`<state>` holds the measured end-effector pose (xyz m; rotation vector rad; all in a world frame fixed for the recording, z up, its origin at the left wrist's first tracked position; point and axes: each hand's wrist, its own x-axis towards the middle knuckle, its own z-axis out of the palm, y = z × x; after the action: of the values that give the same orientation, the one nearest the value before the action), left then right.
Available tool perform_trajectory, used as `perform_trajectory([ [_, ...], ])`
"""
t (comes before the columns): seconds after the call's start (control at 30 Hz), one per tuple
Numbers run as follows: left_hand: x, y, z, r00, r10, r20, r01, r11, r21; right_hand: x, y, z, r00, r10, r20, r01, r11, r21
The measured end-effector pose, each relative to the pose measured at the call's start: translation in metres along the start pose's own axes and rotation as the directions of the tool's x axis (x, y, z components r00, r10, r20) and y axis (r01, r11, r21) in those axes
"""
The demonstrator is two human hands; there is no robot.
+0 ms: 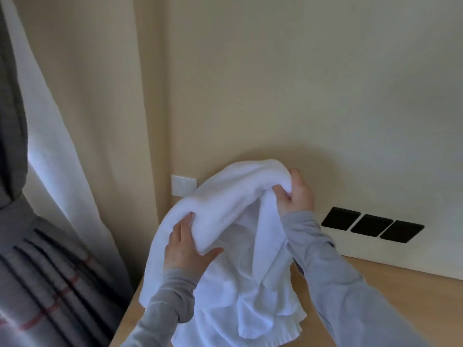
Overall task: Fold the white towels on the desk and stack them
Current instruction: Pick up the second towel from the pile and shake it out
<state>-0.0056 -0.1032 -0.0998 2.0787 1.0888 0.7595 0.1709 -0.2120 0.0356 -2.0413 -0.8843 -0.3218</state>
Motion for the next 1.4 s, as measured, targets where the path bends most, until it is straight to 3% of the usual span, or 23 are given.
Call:
perform_trajectory([
  [0.2,0.015,0.043,-0.012,0.962,-0.091,-0.257,0.07,0.993,-0.092,0.009,-0.017,-0.041,0.984,-0.003,-0.177,0.027,0.99,0.135],
  [0.47,0.043,0.163,-0.068,0.889,0.127,-0.441,-0.244,0.944,-0.221,0.025,-0.006,-0.12,0.923,0.018,-0.384,0.09,0.961,0.262],
  [0.73,0.023,0.283,-0.045,0.842,0.337,-0.421,-0.483,0.818,-0.311,0.018,0.039,-0.227,0.814,0.042,-0.58,0.089,0.977,0.196],
  [1.07,-0.057,0.408,0.047,0.791,0.474,-0.386,-0.604,0.705,-0.372,-0.011,0.134,-0.38,0.696,-0.025,-0.718,0.105,0.992,0.067],
  [1.27,-0.122,0.466,0.127,0.734,0.569,-0.37,-0.675,0.675,-0.299,-0.03,0.22,-0.474,0.714,-0.1,-0.693,0.114,0.993,-0.027],
  [1.4,-0.155,0.456,0.19,0.736,0.637,-0.231,-0.674,0.723,-0.153,-0.05,0.291,-0.497,0.786,-0.092,-0.611,0.064,0.996,-0.067],
])
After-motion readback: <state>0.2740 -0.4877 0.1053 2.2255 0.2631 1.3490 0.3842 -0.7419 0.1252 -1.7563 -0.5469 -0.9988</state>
